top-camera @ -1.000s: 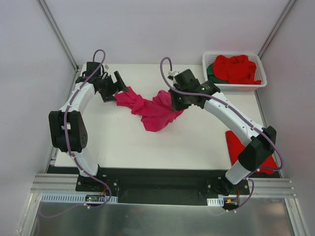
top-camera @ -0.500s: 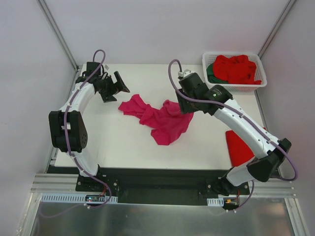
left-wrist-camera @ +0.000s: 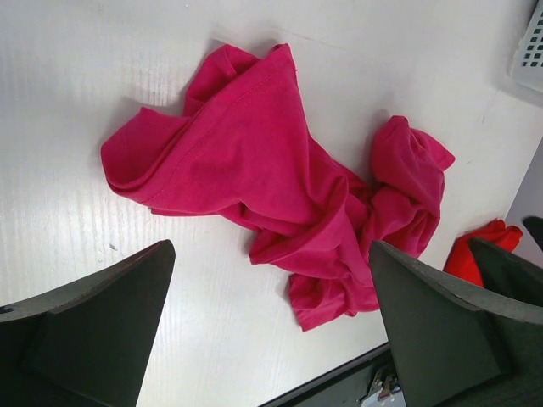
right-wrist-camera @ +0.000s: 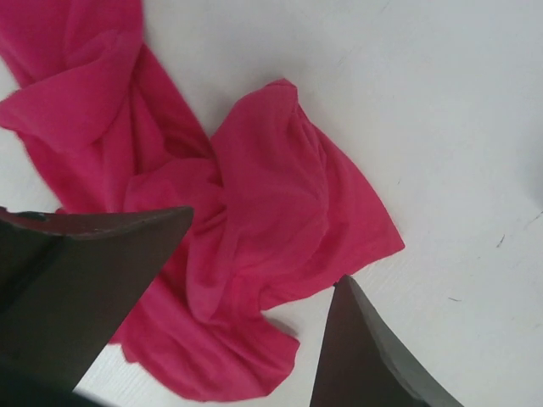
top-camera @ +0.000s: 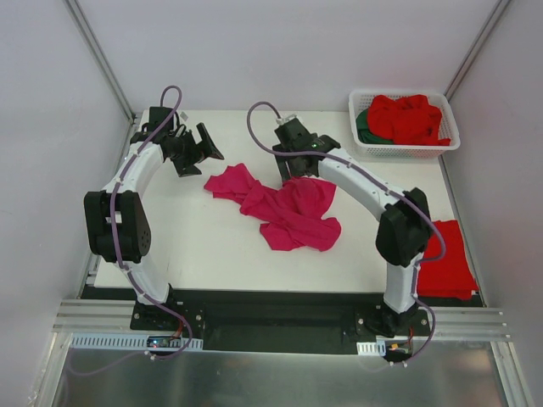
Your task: Fold and stack the t-shirts
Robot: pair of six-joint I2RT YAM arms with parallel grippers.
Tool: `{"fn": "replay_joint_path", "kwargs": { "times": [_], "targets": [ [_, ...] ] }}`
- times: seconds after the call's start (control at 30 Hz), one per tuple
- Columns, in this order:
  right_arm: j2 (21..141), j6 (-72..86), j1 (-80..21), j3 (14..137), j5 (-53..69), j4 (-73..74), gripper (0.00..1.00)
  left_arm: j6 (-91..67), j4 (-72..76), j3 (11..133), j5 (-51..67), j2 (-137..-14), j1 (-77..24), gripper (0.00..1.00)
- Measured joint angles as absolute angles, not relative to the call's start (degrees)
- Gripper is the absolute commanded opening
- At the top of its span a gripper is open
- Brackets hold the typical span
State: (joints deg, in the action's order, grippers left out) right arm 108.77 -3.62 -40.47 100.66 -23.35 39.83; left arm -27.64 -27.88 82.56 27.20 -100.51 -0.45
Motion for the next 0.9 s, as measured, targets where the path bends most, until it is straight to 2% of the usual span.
{"fn": "replay_joint_path", "kwargs": {
  "times": [0.13, 0.2, 0.47, 0.63, 0.77, 0.87, 0.9],
  "targets": [
    [114.5, -3.7, -39.2, 100.3, -23.3, 37.0, 0.75, -27.5, -27.9, 82.6, 27.5, -100.5, -0.4, 0.99],
    [116.1, -3.4, -38.1, 99.0, -24.5, 36.4, 0.70, -27.4, -27.9, 82.6, 28.0, -100.5, -0.4, 0.99],
    [116.1, 0.4, -31.7, 95.7, -30.8, 37.3, 0.68, -27.4, -28.0, 82.6, 28.2, -100.5, -1.2, 0.99],
    [115.7, 1.5, -27.4, 91.9, -30.5, 37.5, 0.68, -27.4, -28.1, 82.6, 28.2, -100.5, -1.9, 0.99],
    [115.7, 1.7, -27.0, 89.1, -26.9, 37.4, 0.69, -27.4, -28.1, 82.7, 28.2, -100.9, -2.3, 0.99],
    [115.7, 1.7, -27.4, 88.2, -23.5, 36.9, 0.75, -27.3, -28.3, 82.7, 28.1, -101.0, -2.3, 0.99],
    [115.8, 1.7, -27.5, 88.1, -22.3, 36.7, 0.80, -27.2, -28.3, 82.7, 28.1, -101.0, -2.3, 0.99]
  ]
}}
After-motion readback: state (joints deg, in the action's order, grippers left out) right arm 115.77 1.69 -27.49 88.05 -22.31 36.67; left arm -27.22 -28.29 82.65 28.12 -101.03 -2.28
